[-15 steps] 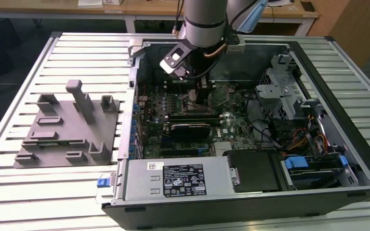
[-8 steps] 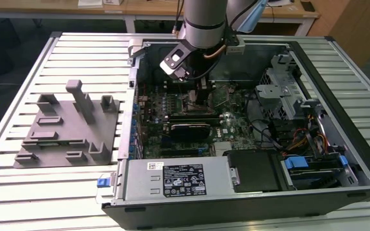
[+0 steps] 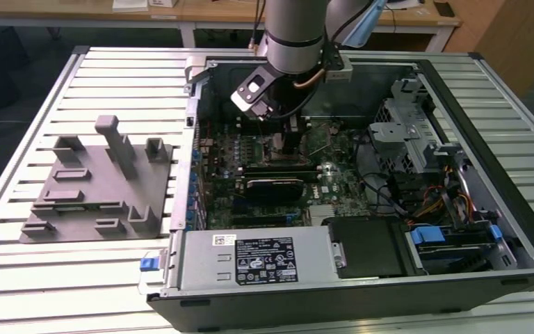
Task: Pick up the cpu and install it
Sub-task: 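Place the cpu into insertion slot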
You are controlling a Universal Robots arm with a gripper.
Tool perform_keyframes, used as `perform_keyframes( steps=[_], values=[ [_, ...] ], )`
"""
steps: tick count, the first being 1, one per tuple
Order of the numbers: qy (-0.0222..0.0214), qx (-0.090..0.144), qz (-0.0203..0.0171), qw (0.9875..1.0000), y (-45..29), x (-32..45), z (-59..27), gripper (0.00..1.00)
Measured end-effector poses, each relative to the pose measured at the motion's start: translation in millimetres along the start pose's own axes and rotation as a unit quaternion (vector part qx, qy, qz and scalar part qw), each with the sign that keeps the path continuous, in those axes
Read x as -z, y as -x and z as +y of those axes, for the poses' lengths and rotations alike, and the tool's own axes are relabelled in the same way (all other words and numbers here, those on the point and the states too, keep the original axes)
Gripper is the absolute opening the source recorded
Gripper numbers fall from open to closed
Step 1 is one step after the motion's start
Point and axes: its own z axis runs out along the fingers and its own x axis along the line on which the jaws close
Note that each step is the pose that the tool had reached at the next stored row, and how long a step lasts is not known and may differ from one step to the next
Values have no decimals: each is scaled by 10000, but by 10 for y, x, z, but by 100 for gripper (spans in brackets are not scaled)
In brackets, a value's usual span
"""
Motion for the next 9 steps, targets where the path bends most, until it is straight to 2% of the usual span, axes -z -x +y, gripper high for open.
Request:
perform_keyframes(
  steps=[2, 9],
  values=[
    [0, 3, -39, 10000, 0, -13, 0, 54],
    [-1, 4, -69, 10000, -6, -65, -2, 54]
  ],
)
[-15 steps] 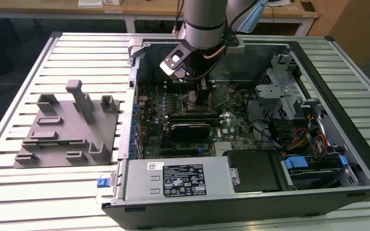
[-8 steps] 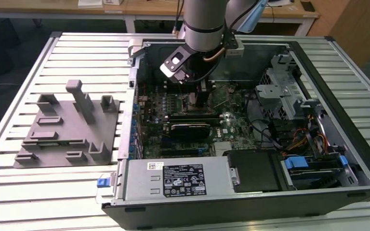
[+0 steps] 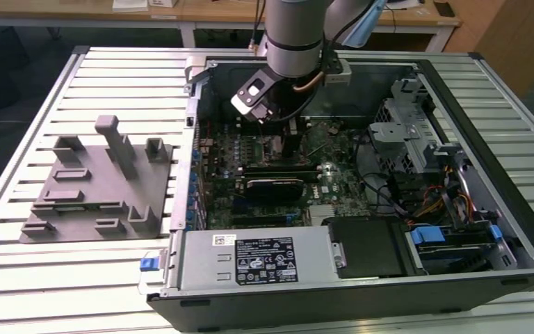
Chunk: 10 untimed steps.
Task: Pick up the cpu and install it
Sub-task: 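Place the cpu into insertion slot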
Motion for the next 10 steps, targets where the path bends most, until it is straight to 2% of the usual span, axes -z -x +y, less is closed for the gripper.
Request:
perform_keyframes(
  steps=[10],
  values=[
    [0, 1, -16, 10000, -42, -45, -1, 54]
  ],
)
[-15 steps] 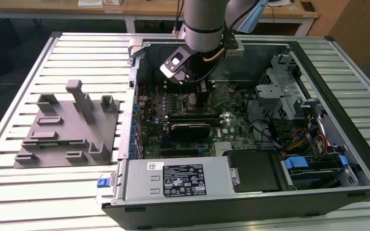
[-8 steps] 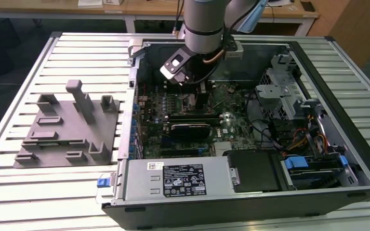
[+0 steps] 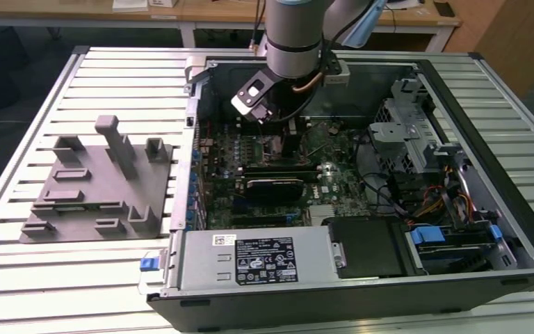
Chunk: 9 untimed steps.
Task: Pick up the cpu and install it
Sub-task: 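Place the cpu into insertion slot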
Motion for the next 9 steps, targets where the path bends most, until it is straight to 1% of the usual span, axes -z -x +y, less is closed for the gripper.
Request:
perform_keyframes(
  steps=[5, 9],
  values=[
    [0, 0, -12, 10000, -6, -39, -2, 54],
    [0, 0, -14, 10000, -9, -54, -3, 54]
  ],
)
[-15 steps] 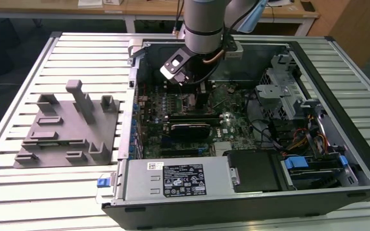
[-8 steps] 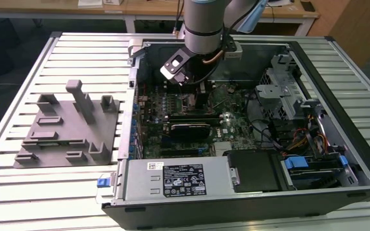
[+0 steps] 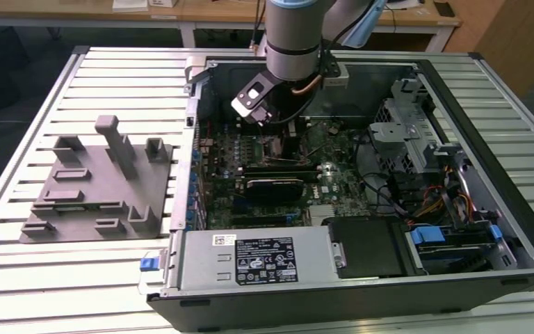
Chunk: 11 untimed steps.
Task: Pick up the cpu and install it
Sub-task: 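Place the cpu into insertion slot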
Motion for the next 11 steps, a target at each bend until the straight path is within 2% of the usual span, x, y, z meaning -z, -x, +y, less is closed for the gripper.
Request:
perform_keyframes(
  steps=[11],
  values=[
    [0, 0, -5, 10000, -36, -52, -3, 54]
  ],
)
